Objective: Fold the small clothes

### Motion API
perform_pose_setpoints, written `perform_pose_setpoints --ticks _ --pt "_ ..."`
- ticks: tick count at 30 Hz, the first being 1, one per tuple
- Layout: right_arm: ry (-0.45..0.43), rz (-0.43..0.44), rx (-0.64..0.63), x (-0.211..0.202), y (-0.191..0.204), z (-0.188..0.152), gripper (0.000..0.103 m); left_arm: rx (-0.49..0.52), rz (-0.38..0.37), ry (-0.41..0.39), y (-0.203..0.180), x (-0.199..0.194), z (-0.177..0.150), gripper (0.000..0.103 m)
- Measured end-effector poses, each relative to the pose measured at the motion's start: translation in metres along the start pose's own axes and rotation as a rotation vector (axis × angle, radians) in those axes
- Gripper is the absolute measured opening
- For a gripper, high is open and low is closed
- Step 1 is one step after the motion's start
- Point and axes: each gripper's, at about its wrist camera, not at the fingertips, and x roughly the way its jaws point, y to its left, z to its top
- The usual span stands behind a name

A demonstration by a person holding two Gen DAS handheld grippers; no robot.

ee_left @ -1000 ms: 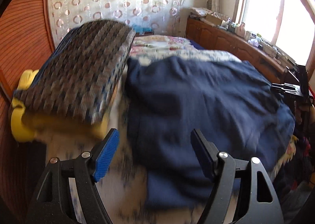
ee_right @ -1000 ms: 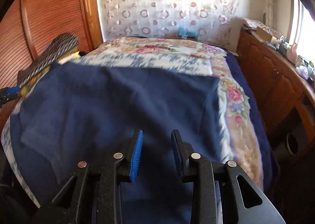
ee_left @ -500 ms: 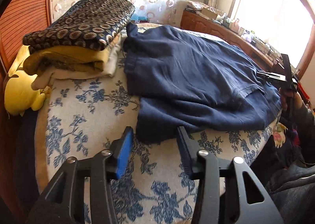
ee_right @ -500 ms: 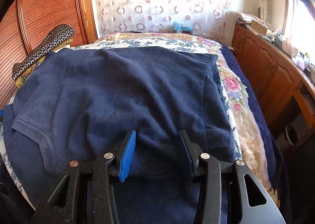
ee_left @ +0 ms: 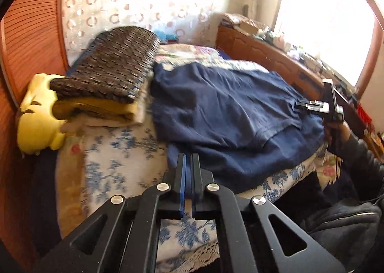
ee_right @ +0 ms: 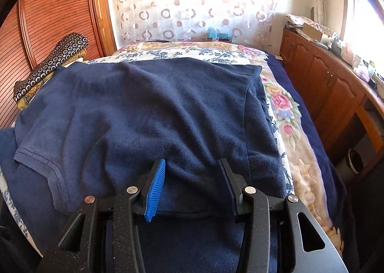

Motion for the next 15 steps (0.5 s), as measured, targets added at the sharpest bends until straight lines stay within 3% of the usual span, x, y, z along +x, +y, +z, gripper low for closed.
perform_pose_setpoints --ticks 3,7,9,10,12,15 --pt "0.0 0.0 -0.002 0.0 -0.001 0.0 0.046 0.014 0.074 0.011 0.005 -0.005 -0.002 0.004" --pt "0.0 0.002 -0.003 0.001 -0.002 0.0 0.046 -0.005 0.053 0.047 0.01 0.01 -0.006 0.01" --pt "0.0 0.001 -0.005 0.001 -0.002 0.0 0.046 0.001 0.044 0.046 0.008 0.017 -0.006 0.04" --pt "0.001 0.0 -0.007 0.001 -0.002 0.0 0.046 0.002 0.035 0.039 0.006 0.022 -0.006 0.046" --pt "0.0 -0.002 -0.008 0.001 -0.002 0.0 0.046 -0.004 0.036 0.034 0.004 0.029 -0.003 0.069" --pt "0.0 -0.001 -0.01 0.001 -0.003 0.0 0.046 -0.022 0.04 0.012 0.005 0.043 0.003 0.074"
